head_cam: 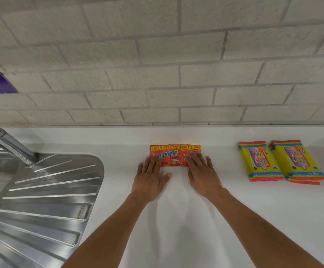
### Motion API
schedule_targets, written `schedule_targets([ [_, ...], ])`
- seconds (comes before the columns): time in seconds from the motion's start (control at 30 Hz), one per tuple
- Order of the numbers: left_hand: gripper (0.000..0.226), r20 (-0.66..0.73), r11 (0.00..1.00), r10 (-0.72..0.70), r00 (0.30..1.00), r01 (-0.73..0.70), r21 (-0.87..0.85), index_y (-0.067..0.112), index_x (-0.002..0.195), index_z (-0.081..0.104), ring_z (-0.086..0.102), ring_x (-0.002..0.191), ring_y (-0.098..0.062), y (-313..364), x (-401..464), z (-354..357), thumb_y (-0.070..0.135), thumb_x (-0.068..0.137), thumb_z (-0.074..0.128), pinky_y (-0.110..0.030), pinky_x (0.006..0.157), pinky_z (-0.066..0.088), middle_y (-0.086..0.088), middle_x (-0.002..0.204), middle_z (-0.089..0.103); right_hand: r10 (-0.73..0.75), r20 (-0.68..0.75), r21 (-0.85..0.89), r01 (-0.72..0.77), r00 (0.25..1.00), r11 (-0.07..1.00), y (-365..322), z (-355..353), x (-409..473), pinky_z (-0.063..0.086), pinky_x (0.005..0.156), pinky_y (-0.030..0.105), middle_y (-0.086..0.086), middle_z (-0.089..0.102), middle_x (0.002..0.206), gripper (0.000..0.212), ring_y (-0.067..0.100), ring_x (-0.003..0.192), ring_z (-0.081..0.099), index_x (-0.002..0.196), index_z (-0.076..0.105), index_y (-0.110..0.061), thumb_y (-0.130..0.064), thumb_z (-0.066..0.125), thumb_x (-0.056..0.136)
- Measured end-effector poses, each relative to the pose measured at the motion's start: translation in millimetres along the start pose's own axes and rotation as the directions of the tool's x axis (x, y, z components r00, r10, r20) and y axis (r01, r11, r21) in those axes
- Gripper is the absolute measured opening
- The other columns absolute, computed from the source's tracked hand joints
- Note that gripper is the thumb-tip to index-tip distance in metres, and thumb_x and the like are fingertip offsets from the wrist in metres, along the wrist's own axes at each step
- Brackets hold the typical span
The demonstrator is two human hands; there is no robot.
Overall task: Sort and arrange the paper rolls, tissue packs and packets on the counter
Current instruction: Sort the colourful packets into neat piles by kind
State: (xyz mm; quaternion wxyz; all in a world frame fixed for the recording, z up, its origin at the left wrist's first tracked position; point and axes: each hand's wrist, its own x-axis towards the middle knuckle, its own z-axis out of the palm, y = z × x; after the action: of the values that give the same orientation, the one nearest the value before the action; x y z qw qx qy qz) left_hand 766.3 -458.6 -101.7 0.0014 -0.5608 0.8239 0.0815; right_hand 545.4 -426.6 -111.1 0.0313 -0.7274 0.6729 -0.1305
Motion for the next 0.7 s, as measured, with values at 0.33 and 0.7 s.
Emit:
schedule_targets([
  [0.33, 0.087, -0.001, 0.998, -0.052, 0.999, 0.052, -0.031, 0.023, 0.159, 0.006, -0.001, 0.154, -0.024, -3, -3, -5, 0.074, 0.089, 0.004, -0.045, 0.125, 0.005, 0.002, 0.167, 0.004, -0.197, 0.045, 0.032, 0.195, 0.979, 0.980, -44, 2, 14, 0.023, 0.115, 0.064, 0.002, 0.046, 0.149, 0.043, 0.032, 0.147, 0.028, 0.140, 0.051, -0.015, -0.025, 0.053, 0.098],
  [0.7, 0.090, 0.024, 0.999, -0.036, 0.999, 0.036, 0.001, 0.024, 0.159, 0.006, 0.003, 0.154, -0.023, -5, -5, -12, 0.075, 0.086, -0.001, -0.045, 0.125, 0.009, 0.002, 0.167, 0.007, -0.182, 0.056, -0.007, 0.182, 0.982, 0.983, -50, 6, 13, 0.017, 0.116, 0.064, 0.002, 0.043, 0.153, 0.047, 0.033, 0.148, 0.027, 0.144, 0.047, -0.019, -0.027, 0.053, 0.099],
])
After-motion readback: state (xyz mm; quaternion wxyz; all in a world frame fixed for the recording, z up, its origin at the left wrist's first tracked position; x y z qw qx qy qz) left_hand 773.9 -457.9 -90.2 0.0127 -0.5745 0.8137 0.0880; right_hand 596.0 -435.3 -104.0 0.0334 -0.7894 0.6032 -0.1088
